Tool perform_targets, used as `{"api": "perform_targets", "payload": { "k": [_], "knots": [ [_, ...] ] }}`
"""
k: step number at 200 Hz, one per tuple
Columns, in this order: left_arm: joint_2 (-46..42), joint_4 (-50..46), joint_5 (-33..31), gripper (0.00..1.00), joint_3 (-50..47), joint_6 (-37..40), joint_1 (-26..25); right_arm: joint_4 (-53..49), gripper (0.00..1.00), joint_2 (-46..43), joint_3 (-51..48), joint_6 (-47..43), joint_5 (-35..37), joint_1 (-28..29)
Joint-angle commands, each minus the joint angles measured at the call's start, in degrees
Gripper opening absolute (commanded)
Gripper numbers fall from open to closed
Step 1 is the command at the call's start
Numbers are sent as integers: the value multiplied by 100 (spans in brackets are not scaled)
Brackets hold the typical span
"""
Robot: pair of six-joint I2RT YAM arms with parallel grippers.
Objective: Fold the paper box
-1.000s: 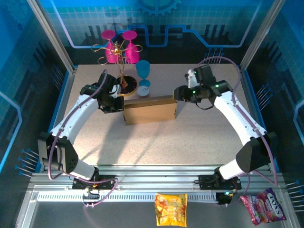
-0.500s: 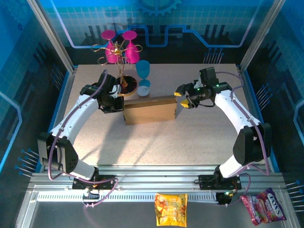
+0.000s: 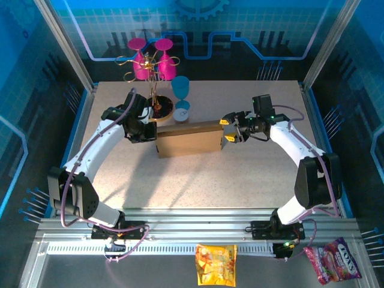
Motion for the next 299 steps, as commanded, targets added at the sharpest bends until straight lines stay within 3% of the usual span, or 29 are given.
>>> {"api": "perform_targets", "payload": {
  "k": [1,34,46,68,110,142,168,221,260,299],
  "knots": [
    [49,-254,-42,0,-19,52,-30,562,57,39,-162,440,-216,-85],
    [31,-252,27,4,27,-33,-32,846,48,49,-387,598,-222,-96],
    [-7,-263,121,13,70,-87,-37,893,47,49,-434,618,-227,-107],
    [-147,-275,351,40,146,-290,-22,930,45,58,-483,628,-208,-137],
    [-688,19,1342,56,-27,-1252,284,1037,41,67,-564,672,-209,-149],
    [-1038,746,2208,60,-565,-2399,954,1064,38,92,-566,666,-192,-167],
    [-966,1231,2515,61,-803,-2912,1222,1084,36,115,-537,649,-217,-164],
    [-498,2235,2641,61,-1132,-3527,1305,1055,35,108,-520,615,-239,-166],
    [-186,2437,2591,58,-1174,-3631,1356,1055,34,102,-537,587,-252,-175],
    [-31,2554,2502,48,-1271,-3631,1413,1064,34,124,-545,567,-253,-181]
  ]
}}
